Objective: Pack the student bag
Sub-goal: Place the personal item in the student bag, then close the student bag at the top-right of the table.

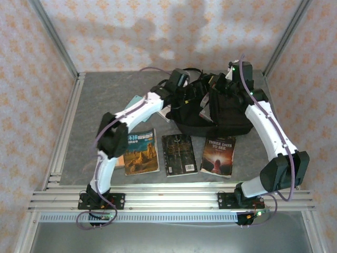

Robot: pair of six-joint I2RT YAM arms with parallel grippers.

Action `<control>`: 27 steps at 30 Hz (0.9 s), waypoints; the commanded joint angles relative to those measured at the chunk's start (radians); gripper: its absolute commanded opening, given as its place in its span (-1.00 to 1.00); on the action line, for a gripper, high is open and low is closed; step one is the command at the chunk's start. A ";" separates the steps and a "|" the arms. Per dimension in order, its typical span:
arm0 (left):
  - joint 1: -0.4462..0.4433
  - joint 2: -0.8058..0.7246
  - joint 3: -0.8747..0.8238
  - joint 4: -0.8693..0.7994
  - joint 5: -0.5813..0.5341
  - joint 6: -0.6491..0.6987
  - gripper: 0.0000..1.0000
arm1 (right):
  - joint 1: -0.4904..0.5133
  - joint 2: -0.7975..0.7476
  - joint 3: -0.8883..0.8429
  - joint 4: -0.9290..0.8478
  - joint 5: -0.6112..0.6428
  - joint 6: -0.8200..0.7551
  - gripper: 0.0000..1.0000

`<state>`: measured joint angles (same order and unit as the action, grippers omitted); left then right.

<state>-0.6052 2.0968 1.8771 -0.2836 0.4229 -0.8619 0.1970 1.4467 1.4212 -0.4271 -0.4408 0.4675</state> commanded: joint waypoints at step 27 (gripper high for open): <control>0.229 -1.028 -0.875 -0.615 -0.535 0.115 0.72 | 0.157 0.238 0.176 -0.300 0.623 -0.259 -0.97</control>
<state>-0.3958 1.0924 1.0309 -0.8299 -0.0402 -0.7574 0.3489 1.6752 1.5513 -0.6487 0.0299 0.2546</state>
